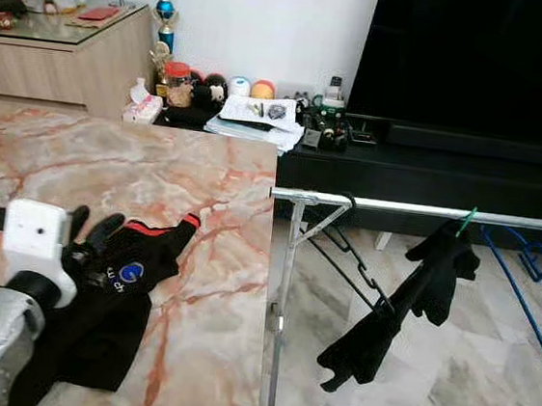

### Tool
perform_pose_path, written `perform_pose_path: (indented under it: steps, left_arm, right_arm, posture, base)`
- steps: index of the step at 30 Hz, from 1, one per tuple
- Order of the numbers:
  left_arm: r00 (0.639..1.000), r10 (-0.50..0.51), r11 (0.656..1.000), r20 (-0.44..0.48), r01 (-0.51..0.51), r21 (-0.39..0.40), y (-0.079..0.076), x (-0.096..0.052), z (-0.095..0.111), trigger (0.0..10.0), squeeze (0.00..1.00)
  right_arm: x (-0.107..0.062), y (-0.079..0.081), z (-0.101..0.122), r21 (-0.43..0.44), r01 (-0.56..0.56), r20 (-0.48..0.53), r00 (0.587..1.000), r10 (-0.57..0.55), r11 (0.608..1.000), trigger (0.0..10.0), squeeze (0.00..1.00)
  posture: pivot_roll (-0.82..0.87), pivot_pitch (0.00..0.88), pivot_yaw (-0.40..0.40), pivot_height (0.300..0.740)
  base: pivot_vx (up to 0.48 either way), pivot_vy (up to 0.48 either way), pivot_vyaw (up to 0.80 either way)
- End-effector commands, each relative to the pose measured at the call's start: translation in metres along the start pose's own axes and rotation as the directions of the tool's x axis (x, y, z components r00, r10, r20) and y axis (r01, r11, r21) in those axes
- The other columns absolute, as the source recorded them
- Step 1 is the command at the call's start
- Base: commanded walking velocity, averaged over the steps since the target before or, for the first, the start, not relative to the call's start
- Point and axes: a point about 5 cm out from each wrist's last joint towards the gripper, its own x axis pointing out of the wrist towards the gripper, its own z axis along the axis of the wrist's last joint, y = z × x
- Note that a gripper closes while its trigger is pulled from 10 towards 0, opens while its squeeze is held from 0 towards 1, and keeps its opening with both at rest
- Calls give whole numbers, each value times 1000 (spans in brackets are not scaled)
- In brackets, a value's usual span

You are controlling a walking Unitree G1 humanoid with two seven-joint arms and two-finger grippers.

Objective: Hang hanger

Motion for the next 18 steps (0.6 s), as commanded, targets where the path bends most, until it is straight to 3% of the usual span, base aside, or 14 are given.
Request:
perform_pose_path:
  steps: [1,18]
  left_arm:
    - [1000,-4,1000,5,4,8,-2,0,-1,10000,0]
    - [1000,17,1000,18,-17,11,2,1,2,10000,0]
  right_arm:
    - [-1,-3,-4,13,14,-4,1000,-14,1000,10000,0]
    - [0,-1,0,21,13,3,1000,-13,1000,10000,0]
  posture:
    - [256,0,-14,740]
    - [264,0,-21,740]
  base:
    - [0,-480,0]
    - [0,-480,0]
